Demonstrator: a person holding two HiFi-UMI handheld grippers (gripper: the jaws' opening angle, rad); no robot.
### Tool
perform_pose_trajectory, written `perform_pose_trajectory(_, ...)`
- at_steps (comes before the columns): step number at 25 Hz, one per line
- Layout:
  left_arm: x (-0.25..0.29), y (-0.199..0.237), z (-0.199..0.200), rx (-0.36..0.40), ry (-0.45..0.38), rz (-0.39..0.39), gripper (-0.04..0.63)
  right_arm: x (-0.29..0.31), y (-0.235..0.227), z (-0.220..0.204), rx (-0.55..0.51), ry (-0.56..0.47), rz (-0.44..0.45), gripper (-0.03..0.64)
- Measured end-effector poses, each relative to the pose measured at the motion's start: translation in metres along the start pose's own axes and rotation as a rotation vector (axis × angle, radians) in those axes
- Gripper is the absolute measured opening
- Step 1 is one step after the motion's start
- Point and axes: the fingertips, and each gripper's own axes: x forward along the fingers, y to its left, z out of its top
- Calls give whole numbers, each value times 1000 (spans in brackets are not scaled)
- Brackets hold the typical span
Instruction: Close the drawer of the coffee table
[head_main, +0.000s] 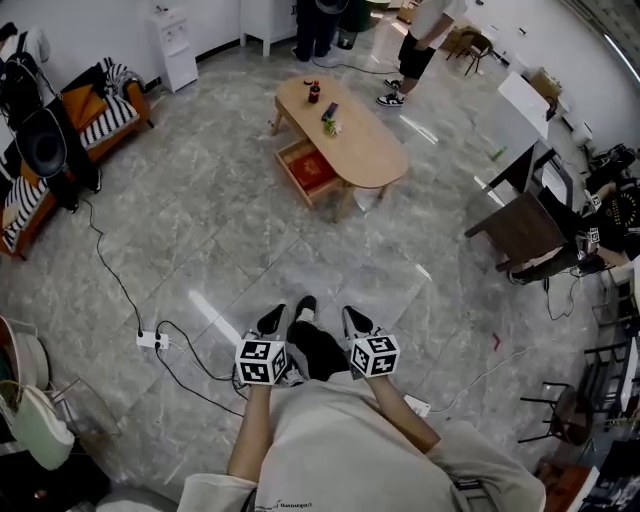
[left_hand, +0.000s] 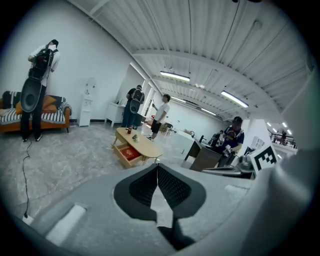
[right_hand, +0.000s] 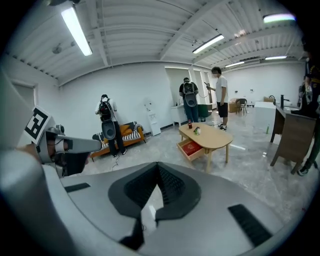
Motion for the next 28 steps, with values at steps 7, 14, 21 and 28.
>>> perform_pose_trajectory(7, -2, 59, 15, -4, 1, 114, 10, 55, 5, 24, 33, -21, 90, 15)
perform_pose_trajectory(14, 24, 90, 34, -11, 29, 130, 9, 105, -14, 53, 97, -39, 93, 15)
perform_pose_trajectory(21, 103, 111, 85, 66, 94, 50, 9, 146, -56, 113, 144, -110, 66, 15)
perform_pose_trajectory(28, 164, 122, 152, 157, 96, -3, 10, 192, -94, 165, 224, -209, 69, 15)
